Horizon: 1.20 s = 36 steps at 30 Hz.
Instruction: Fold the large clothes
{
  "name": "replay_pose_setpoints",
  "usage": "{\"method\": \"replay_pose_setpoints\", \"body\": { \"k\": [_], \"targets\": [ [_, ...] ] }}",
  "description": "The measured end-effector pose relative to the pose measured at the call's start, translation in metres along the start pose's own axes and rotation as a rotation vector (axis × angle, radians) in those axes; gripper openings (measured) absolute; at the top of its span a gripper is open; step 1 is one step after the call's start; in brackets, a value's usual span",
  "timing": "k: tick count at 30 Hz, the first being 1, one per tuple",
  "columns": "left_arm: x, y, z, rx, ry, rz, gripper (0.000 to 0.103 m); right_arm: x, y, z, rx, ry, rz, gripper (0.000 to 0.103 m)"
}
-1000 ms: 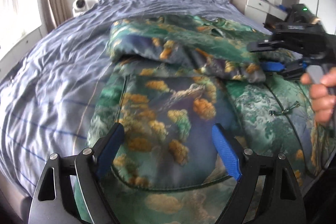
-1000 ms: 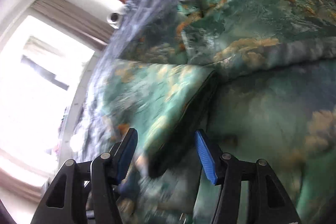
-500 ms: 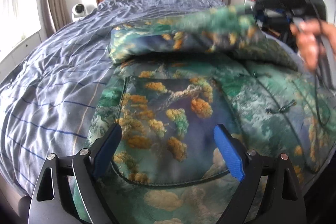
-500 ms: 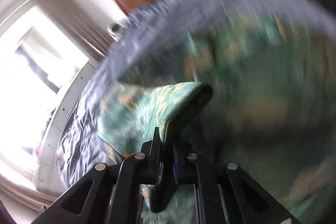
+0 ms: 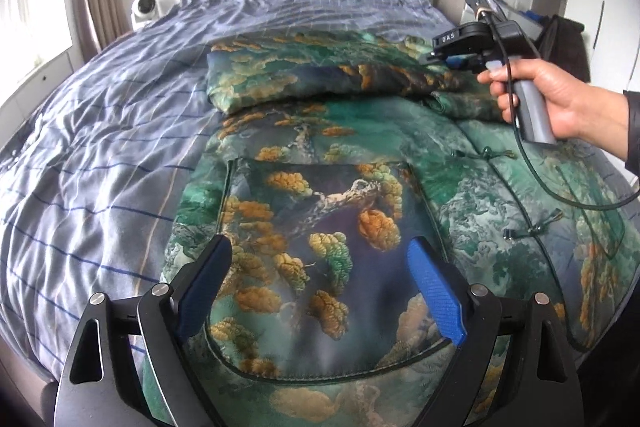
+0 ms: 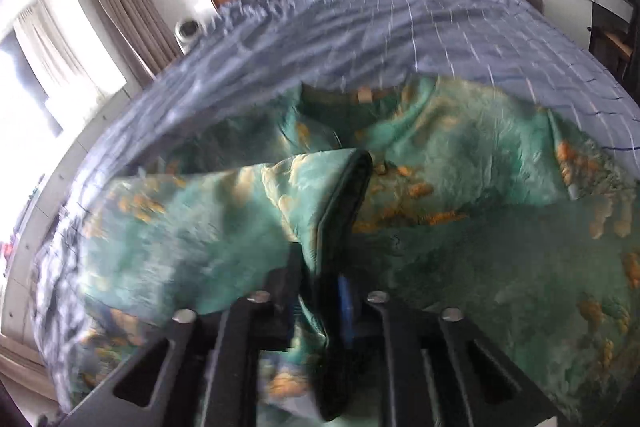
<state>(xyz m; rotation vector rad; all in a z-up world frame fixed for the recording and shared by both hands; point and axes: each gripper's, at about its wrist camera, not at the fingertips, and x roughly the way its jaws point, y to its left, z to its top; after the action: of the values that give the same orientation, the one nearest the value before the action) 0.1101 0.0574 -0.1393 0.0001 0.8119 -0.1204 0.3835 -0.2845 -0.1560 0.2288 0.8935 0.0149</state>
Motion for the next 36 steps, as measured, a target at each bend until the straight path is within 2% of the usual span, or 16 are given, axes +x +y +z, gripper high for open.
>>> {"method": "replay_pose_setpoints", "body": {
  "k": [1,3,5,8,10,11,13,15,18,22,25,27,28,31,34,36],
  "targets": [
    [0.001,0.000,0.002,0.000,0.010,-0.004,0.090,0.001,-0.003,0.000,0.001,0.011,-0.004,0.035],
    [0.003,0.000,0.009,0.003,0.021,-0.007,0.090,-0.010,-0.006,-0.001,-0.002,-0.018,-0.009,0.036],
    [0.006,0.003,0.021,-0.004,0.026,-0.012,0.091,-0.036,0.001,-0.005,-0.063,-0.092,-0.037,0.036],
    [0.014,0.007,0.045,-0.022,0.033,-0.043,0.092,-0.069,0.024,-0.017,-0.190,-0.150,0.059,0.036],
    [0.026,0.008,0.070,-0.028,0.050,-0.060,0.092,-0.068,0.035,-0.024,-0.218,-0.109,0.142,0.033],
    [0.033,0.009,0.082,-0.032,0.053,-0.070,0.093,-0.061,0.039,-0.028,-0.230,-0.074,0.152,0.030],
    [0.047,0.010,0.111,-0.036,0.043,-0.077,0.093,-0.034,0.040,-0.040,-0.249,0.007,0.073,0.028],
    [0.071,0.011,0.142,-0.031,0.034,-0.061,0.093,-0.016,0.033,-0.047,-0.206,0.052,0.063,0.027],
    [0.112,0.012,0.178,-0.031,0.060,-0.032,0.093,-0.013,0.028,-0.047,-0.150,0.034,0.072,0.027],
    [0.178,0.020,0.220,-0.032,0.073,0.066,0.093,-0.009,0.028,-0.048,-0.138,0.032,0.062,0.027],
    [0.226,0.039,0.224,-0.084,0.129,0.119,0.093,-0.006,0.029,-0.051,-0.136,0.025,0.063,0.027],
    [0.254,0.051,0.216,-0.131,0.193,0.092,0.097,0.000,0.025,-0.048,-0.134,0.024,0.068,0.027],
    [0.259,0.057,0.211,-0.157,0.185,0.067,0.099,0.001,0.022,-0.047,-0.133,0.024,0.071,0.027],
    [0.254,0.054,0.204,-0.141,0.149,0.070,0.100,0.002,0.022,-0.049,-0.132,0.026,0.079,0.027],
    [0.238,0.048,0.201,-0.106,0.172,0.087,0.099,0.003,0.022,-0.050,-0.133,0.026,0.079,0.027],
    [0.213,0.043,0.192,-0.100,0.177,0.087,0.098,0.003,0.021,-0.049,-0.129,0.023,0.081,0.027]
  ]
}}
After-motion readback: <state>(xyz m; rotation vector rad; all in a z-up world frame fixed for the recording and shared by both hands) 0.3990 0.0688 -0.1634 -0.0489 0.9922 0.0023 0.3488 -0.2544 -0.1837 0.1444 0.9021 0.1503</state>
